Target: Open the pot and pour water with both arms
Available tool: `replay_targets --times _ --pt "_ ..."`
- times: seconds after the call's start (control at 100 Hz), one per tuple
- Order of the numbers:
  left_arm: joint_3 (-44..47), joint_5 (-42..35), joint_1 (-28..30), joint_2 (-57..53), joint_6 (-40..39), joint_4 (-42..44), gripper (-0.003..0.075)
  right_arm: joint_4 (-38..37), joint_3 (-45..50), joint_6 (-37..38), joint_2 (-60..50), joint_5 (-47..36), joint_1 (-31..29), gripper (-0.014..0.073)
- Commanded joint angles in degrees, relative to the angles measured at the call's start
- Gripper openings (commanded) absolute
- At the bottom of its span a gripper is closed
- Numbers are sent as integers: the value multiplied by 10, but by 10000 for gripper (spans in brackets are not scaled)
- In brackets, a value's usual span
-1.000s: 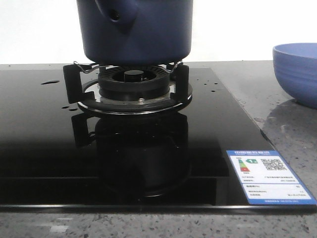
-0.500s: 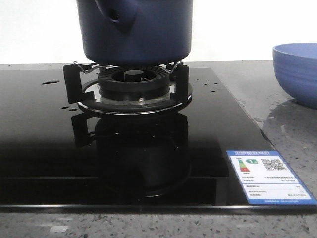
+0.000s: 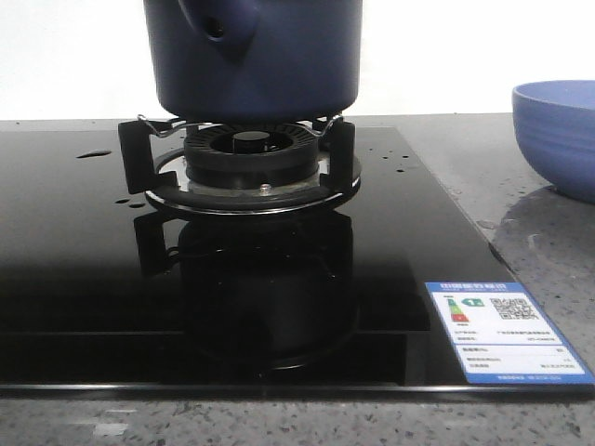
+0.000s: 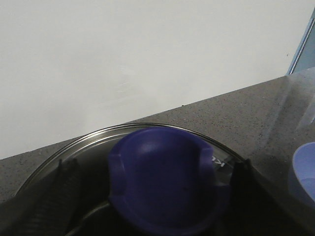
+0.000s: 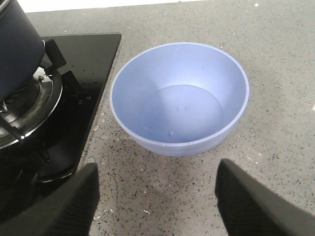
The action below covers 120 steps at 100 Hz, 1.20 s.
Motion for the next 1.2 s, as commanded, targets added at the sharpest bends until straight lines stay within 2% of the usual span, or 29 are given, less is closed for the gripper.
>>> replay_targets --times 0.0,0.14,0.36,0.69,0.9,1.19 --pt "-19 -41 0 -19 0 -4 566 1 -21 -4 7 -37 0 455" --pt "-19 -35 0 -18 0 -4 559 1 -21 -4 7 -37 0 455" --pt "-19 -35 0 -18 0 -4 483 1 -21 -4 7 -37 0 455" --pt "-19 -35 0 -18 0 -4 478 1 -21 -4 7 -37 0 455" --pt "-19 -35 0 -18 0 -4 409 1 -21 -4 7 -37 0 455" --pt "-19 -35 0 -39 0 -4 408 1 -21 -4 7 -37 0 455"
